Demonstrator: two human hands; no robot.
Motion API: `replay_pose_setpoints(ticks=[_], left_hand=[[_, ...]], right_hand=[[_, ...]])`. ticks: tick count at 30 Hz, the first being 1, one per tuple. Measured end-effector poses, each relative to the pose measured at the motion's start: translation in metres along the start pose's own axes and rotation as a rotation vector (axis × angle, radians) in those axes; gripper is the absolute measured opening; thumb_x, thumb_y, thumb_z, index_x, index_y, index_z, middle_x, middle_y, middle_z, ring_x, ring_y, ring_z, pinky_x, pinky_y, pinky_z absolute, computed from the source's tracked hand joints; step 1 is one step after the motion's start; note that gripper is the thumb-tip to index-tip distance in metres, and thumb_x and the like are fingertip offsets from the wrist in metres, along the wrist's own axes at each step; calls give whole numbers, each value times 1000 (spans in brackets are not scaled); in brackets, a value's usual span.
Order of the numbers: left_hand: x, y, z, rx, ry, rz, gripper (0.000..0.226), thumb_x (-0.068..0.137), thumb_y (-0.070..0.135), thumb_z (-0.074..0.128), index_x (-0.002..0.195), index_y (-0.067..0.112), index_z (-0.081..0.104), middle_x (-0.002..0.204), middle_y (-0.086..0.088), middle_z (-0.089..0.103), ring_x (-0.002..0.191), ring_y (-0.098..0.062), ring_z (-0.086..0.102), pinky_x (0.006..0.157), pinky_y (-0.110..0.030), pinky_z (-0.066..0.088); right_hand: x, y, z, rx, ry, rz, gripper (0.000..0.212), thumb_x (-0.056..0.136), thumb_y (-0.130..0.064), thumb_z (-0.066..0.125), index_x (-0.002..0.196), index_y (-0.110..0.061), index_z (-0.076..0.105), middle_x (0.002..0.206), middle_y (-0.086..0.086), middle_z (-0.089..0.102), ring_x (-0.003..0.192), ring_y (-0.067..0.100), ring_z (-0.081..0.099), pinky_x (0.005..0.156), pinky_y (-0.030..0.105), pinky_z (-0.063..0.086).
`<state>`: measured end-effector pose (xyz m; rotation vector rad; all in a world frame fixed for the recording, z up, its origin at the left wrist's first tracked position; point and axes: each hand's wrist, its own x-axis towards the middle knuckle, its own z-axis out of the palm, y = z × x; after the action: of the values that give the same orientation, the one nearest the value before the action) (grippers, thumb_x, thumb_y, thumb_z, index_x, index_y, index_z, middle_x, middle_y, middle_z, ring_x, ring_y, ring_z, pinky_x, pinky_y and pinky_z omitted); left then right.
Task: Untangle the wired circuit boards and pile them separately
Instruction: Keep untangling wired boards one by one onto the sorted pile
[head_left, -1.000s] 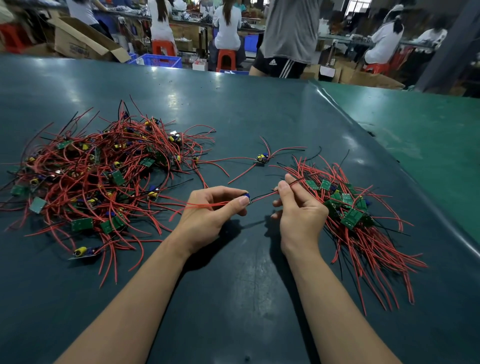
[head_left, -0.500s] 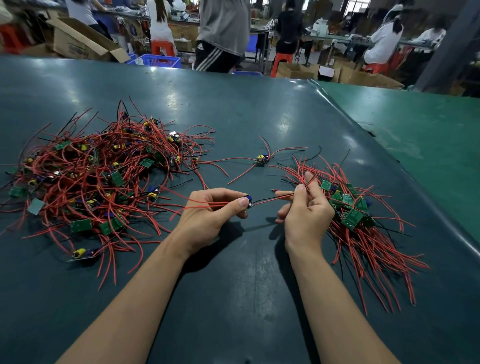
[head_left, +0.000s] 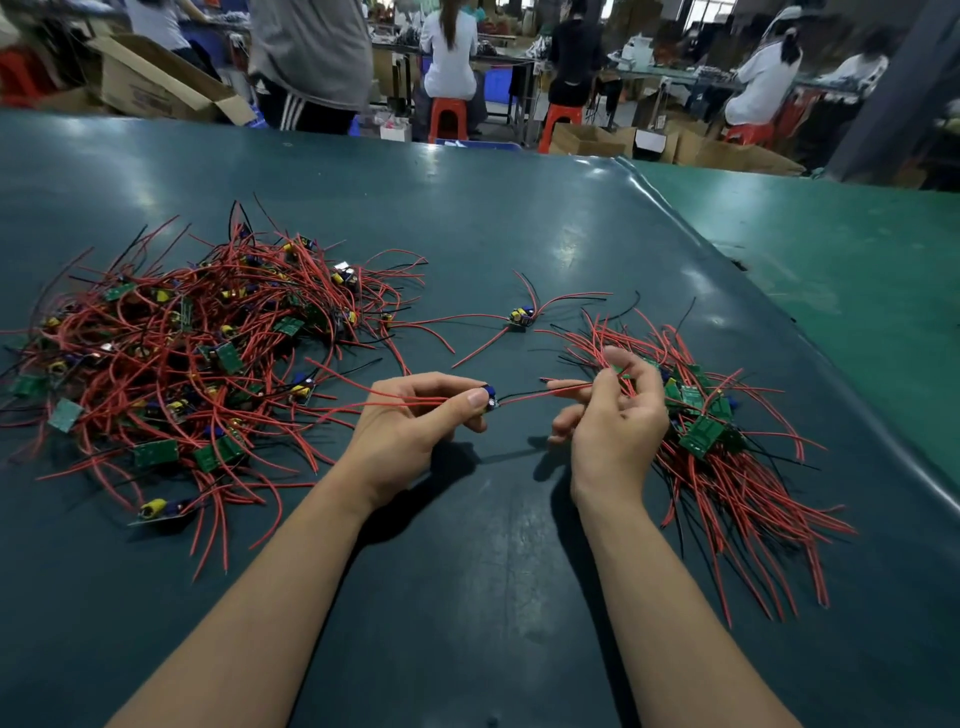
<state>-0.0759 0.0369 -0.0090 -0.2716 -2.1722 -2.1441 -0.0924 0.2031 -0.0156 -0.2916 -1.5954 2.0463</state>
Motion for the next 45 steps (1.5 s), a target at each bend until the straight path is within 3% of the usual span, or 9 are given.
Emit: replay_pose_setpoints(ticks=[3,8,13,19,29,33,38,41,45], left_hand=[[2,0,-1,-120,87,17,18,81,23,69,93,10,74,67,-3,70,59,-16,43,55,-19,36],[1,0,1,-72,33,16,24,78,26,69,95,10,74,69,-4,71,59,-16,46,56,-21,37],[1,-1,-2,-49,3,3,20,79,25,70,93,12,74,68,-4,70,62,-14,51,57,-20,37],[7,-6,-3,-250,125,-38,17,88,-3,59,85,10,70,65,1,65,56,-10,52,52,-16,38],[9,2,-5,-490,243,-40,21,74,20,68,93,12,71,69,6,62,55,-4,47,61,-21,39],[11,2,-8,-601,160,-55,30,63,41,81,77,15,77,66,6,60,60,-6,51,66,-23,42],[8,2,-4,-624,3,-101,30,72,38,70,87,13,68,79,-5,72,77,-14,72,65,-20,56],[7,2,-1,-555,-41,-102,40,60,52,82,78,17,75,63,-1,62,57,-13,63,54,-19,50],[5,-4,-1,-435,-185,-133,51,56,58,87,79,14,76,52,2,50,45,-11,46,48,-20,38]], right_hand=[[1,-7,2,200,-137,248,21,102,-25,51,119,-14,50,76,11,72,36,12,50,36,21,42],[-11,-2,0,20,-467,302,25,94,-27,63,95,-3,69,53,-1,56,36,6,38,35,16,29],[-4,-6,0,125,-273,245,16,94,-12,63,82,-8,72,54,-2,58,38,5,39,36,16,30],[13,-9,-11,305,81,205,24,99,-10,55,76,-9,61,49,-4,54,35,5,38,35,15,29],[1,1,-4,-32,117,-17,15,100,-24,52,85,-23,51,48,-9,49,48,13,39,50,31,32],[5,-3,-8,83,124,112,29,101,-24,51,75,-13,57,50,-6,35,41,9,27,42,24,22],[-3,-8,-4,145,-255,299,25,97,-20,56,81,-8,70,46,-6,35,35,8,30,40,16,19],[-9,-11,-2,70,-550,426,21,96,-17,57,91,-11,77,53,-5,39,38,7,30,40,16,20],[-9,-15,-3,62,-664,446,29,86,-37,64,95,-12,78,58,-4,46,45,8,33,44,20,19]])
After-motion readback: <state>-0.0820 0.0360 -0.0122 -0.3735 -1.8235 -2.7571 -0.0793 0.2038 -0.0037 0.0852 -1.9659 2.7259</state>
